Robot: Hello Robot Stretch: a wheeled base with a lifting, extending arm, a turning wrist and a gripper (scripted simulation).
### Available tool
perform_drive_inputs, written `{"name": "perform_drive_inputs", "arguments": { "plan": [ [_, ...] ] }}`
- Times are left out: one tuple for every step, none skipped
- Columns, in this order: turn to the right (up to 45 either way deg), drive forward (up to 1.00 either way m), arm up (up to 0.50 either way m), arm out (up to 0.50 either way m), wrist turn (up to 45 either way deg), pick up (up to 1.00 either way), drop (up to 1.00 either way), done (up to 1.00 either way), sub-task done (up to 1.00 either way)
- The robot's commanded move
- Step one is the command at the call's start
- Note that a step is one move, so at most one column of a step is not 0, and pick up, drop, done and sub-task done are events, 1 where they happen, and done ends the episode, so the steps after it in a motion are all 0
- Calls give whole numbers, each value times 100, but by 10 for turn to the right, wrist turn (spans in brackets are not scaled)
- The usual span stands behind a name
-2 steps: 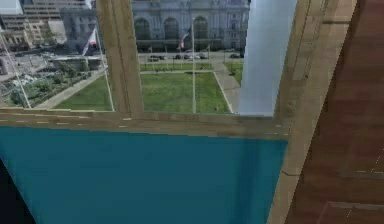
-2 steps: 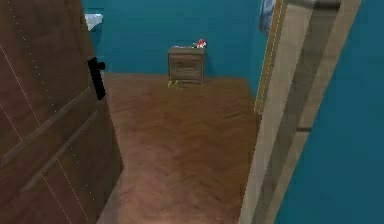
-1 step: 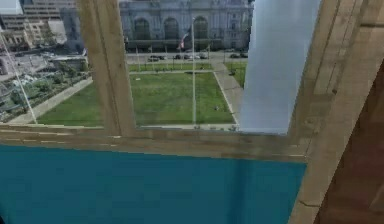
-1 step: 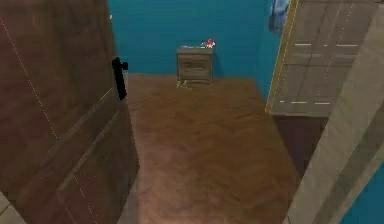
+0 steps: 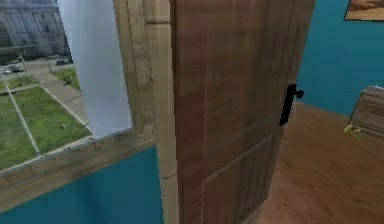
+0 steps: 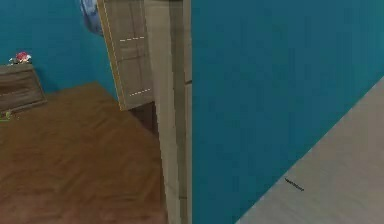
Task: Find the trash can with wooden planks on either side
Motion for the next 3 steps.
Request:
{"name": "perform_drive_inputs", "arguments": {
  "plan": [
    [300, 0, 0, 0, 0, 0, 0, 0, 0],
    [0, 20, 0, 0, 0, 0, 0, 0, 0],
    [90, 0, 0, 0, 0, 0, 0, 0, 0]
  ]
}}
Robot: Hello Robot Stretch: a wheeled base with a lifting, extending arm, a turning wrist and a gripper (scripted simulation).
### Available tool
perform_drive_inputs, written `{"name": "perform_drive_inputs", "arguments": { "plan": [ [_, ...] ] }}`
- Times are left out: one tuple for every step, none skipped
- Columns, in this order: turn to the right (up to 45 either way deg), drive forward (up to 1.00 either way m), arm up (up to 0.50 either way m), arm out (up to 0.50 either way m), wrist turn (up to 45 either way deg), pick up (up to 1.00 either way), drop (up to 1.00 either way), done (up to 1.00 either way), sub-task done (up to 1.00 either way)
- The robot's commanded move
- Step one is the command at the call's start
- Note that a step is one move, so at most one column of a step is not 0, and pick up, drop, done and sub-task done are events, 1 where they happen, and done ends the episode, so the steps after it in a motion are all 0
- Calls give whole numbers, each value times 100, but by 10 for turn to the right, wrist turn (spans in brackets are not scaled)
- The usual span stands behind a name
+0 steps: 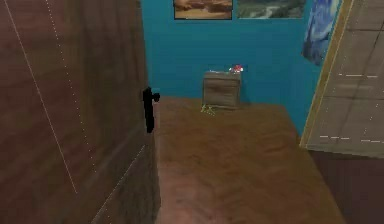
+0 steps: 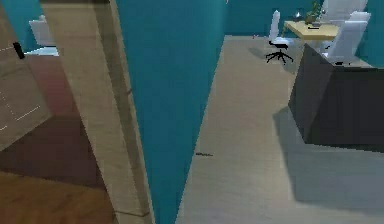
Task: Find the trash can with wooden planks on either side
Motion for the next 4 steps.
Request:
{"name": "perform_drive_inputs", "arguments": {
  "plan": [
    [0, 100, 0, 0, 0, 0, 0, 0, 0],
    [150, 0, 0, 0, 0, 0, 0, 0, 0],
    [0, 15, 0, 0, 0, 0, 0, 0, 0],
    [-240, 0, 0, 0, 0, 0, 0, 0, 0]
  ]
}}
